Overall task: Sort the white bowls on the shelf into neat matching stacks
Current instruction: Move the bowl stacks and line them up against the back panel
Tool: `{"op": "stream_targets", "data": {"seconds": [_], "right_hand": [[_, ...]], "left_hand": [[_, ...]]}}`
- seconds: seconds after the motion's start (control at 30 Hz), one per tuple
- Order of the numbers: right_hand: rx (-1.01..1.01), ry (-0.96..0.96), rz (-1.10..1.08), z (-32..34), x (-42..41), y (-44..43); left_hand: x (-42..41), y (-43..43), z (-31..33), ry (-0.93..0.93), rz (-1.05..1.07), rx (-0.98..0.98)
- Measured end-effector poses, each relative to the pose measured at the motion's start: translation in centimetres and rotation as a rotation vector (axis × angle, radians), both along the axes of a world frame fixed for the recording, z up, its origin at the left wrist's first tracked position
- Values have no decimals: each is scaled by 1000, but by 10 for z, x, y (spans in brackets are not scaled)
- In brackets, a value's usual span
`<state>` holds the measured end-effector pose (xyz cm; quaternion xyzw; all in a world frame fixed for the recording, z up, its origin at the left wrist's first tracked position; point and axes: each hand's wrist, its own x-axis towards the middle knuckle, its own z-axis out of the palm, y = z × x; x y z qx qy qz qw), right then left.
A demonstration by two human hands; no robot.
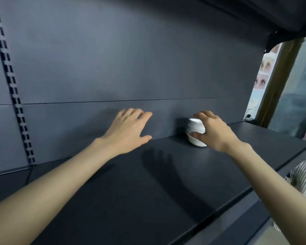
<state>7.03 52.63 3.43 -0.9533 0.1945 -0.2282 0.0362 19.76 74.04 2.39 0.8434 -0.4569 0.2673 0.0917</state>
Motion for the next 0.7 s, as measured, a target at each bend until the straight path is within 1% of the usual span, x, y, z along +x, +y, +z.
{"op": "stream_targets", "data": {"seconds": [0.17,0.27,0.43,0.53,0.7], "right_hand": [[36,-11,-20,2,10,-73],[90,-14,7,-5,18,-113],[216,-27,112,-18,36,-176],[281,2,214,-25,47,-214],[446,46,376,-31,66,-251]], "left_hand": [[16,-71,0,42,-43,-28],[21,-107,-9,124,-65,-34],[24,-165,-33,273,-16,-64],[20,-200,-46,420,40,-109],[15,-239,-64,647,75,-264]]}}
